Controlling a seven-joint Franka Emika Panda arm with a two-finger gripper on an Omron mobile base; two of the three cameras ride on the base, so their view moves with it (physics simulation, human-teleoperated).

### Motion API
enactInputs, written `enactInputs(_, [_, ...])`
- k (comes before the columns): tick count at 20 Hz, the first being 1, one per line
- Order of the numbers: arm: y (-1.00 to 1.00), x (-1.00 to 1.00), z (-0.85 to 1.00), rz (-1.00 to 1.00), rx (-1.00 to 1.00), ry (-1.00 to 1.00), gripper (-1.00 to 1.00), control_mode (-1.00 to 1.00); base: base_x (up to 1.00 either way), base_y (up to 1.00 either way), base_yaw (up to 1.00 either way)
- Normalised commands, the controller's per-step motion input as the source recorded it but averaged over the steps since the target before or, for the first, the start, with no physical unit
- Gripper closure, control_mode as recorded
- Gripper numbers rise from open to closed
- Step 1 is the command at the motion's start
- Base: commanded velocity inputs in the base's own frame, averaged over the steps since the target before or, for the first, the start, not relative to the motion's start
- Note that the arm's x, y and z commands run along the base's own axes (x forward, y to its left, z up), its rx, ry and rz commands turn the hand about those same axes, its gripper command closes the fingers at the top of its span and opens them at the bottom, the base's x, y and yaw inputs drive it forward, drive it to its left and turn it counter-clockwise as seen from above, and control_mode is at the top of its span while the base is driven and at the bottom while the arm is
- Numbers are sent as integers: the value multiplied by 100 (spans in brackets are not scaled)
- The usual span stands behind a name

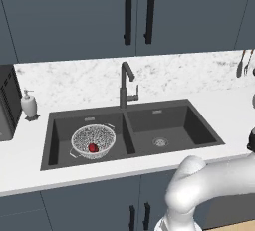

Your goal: Put the colander in the sink, put the mango, pear in the colander, and turn on the sink faucet and pour water over the colander.

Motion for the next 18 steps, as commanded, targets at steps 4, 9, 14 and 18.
enactInputs(4, [-14,16,-16,7,8,6,-100,-100,0,0,0])
enactInputs(9, [-5,2,-13,14,9,0,-100,-100,0,0,0])
enactInputs(14, [-2,5,-22,15,3,0,-100,-100,0,0,0])
enactInputs(18, [0,24,-28,13,0,0,-100,-100,0,0,0])
